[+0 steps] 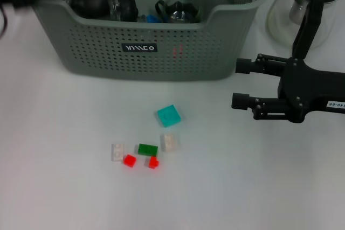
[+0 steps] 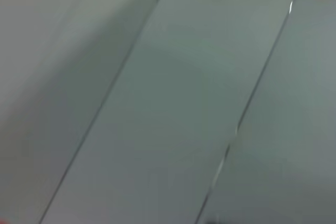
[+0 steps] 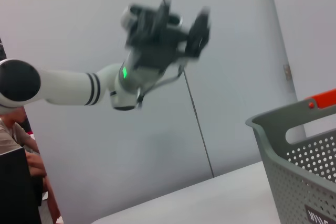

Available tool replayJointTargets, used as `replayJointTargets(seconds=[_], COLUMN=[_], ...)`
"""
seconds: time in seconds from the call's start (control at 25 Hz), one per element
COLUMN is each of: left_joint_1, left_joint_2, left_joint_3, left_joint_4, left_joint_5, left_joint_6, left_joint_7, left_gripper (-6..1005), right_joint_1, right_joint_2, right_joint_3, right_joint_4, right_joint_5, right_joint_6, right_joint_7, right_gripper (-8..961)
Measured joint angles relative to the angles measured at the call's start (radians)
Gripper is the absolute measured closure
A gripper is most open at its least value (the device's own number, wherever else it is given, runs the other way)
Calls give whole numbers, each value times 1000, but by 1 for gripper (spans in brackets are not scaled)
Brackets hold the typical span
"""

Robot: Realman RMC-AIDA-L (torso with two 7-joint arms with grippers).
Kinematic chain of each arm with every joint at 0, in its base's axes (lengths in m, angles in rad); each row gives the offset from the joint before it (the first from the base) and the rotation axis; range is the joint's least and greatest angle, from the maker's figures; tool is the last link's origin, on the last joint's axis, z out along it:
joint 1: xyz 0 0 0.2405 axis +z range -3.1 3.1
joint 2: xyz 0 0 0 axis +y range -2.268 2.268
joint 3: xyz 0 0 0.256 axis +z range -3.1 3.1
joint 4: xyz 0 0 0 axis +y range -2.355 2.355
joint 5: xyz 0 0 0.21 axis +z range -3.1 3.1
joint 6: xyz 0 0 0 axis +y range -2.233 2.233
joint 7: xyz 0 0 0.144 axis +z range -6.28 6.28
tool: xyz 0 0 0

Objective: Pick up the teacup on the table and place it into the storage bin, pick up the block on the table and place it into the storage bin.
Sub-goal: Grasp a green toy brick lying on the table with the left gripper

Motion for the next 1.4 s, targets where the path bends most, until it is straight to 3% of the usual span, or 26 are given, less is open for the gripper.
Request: replayJointTargets(seconds=[0.2, 0.4, 0.52, 0.72, 0.92, 1.04, 1.12, 1.4], left_joint_1=[72, 66, 61, 56, 6, -19, -22, -23], left_joint_2=[-32, -55, -83, -158, -235, -250, -251, -252], left_joint_3=[76, 133, 156, 166, 212, 272, 382, 553], left_joint_4=[156, 191, 228, 411, 548, 548, 554, 610], left_joint_5=[190, 408, 513, 685, 842, 902, 928, 983], left_joint_6=[-1, -18, -36, -48, -64, -95, -139, -188], left_joint_7=[53, 66, 79, 49, -13, -53, -124, -253], left_gripper=[550, 551, 551, 552, 552, 551, 551, 552], right_joint_1=[9, 13, 13, 13, 13, 13, 12, 12], right_joint_2=[-1, -1, 0, 0, 0, 1, 1, 2], right_joint_3=[6, 6, 6, 6, 5, 4, 5, 6], right_joint_4=[-2, -2, -1, 4, 4, 5, 5, 5], right_joint_5=[0, 0, 0, 0, 0, 0, 0, 0], right_joint_6=[0, 1, 1, -1, -1, -2, -3, -7], right_joint_7=[0, 0, 0, 0, 1, 1, 1, 2], right_gripper=[102, 103, 103, 102, 102, 103, 103, 103])
